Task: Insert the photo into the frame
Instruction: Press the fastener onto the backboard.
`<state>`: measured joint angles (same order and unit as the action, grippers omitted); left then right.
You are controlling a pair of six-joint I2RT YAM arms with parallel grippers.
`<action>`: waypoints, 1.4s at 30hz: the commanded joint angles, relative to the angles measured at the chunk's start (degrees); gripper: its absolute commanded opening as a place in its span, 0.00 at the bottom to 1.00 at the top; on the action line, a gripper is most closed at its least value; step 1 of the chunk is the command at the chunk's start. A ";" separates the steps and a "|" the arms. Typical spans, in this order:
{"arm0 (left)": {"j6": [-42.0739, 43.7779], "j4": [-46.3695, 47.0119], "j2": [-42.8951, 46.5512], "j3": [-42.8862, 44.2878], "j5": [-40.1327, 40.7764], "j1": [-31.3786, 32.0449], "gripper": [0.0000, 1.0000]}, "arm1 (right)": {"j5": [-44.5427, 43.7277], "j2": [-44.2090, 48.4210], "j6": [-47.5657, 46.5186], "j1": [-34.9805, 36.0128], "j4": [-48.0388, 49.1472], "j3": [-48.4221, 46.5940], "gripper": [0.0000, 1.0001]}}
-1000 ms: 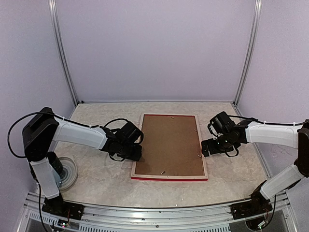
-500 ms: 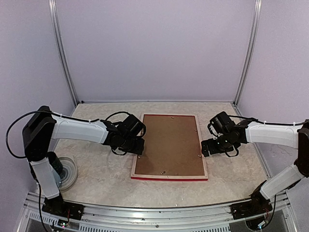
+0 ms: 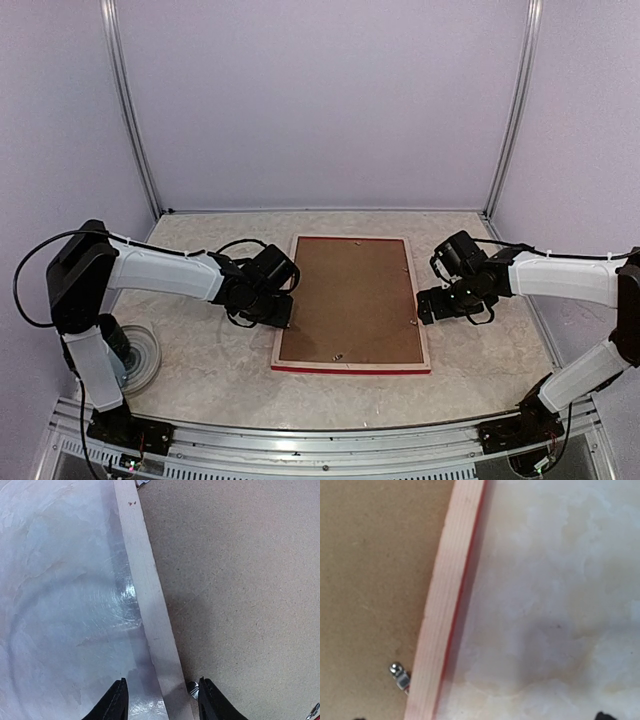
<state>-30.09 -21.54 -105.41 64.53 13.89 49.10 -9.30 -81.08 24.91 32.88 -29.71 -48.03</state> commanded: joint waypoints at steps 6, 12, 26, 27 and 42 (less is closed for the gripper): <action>0.77 0.21 -2.68 -0.75 -0.73 -0.10 0.47 | -0.80 0.55 -0.27 0.60 -0.51 0.04 0.99; 0.82 0.28 -3.93 -1.21 -1.27 -0.06 0.47 | -0.80 0.48 -0.16 0.61 -0.30 0.13 0.99; 1.11 0.62 -3.49 -2.57 -2.26 0.29 0.27 | -1.11 0.57 -0.26 0.56 -0.47 0.16 0.99; 1.16 0.54 -3.45 -2.57 -2.41 0.36 0.25 | -1.15 0.57 -0.27 0.58 -0.43 0.13 0.99; 0.12 -1.25 -1.54 0.24 -0.02 -0.27 0.49 | 0.26 -1.62 0.41 0.58 0.52 0.13 0.99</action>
<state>-30.17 -18.04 -107.46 63.90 13.67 49.06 -9.39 -81.32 24.93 32.88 -29.65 -48.03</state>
